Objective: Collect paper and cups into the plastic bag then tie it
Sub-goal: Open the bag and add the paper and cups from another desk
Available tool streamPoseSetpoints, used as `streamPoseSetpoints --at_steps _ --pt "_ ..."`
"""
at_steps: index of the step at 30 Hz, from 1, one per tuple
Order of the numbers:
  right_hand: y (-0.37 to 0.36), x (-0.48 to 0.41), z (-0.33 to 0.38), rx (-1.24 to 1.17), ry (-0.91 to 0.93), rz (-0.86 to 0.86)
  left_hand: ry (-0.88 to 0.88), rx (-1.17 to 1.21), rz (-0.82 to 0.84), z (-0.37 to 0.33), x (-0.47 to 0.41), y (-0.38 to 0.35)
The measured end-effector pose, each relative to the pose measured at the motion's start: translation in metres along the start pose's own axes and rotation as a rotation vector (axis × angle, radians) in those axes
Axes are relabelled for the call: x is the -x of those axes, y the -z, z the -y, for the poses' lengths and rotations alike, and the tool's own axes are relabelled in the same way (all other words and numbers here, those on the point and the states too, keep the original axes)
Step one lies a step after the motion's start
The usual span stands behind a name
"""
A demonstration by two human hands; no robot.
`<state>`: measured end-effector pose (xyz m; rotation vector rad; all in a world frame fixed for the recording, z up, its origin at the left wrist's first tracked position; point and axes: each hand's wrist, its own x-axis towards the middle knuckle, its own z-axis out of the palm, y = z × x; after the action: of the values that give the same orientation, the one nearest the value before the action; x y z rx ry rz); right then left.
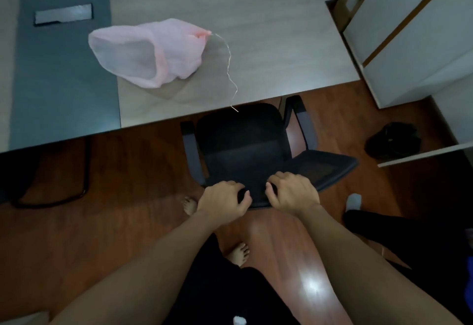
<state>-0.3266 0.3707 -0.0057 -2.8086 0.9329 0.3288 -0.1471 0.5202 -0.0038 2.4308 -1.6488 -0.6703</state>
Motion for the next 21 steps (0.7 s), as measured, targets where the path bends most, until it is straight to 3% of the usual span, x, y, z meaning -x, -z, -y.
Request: streamPoseSetpoints --at_steps 21 --pt "0.036 -0.143 -0.023 -0.086 -0.039 -0.08 0.038 -0.014 -0.057 0.045 -0.124 0.049"
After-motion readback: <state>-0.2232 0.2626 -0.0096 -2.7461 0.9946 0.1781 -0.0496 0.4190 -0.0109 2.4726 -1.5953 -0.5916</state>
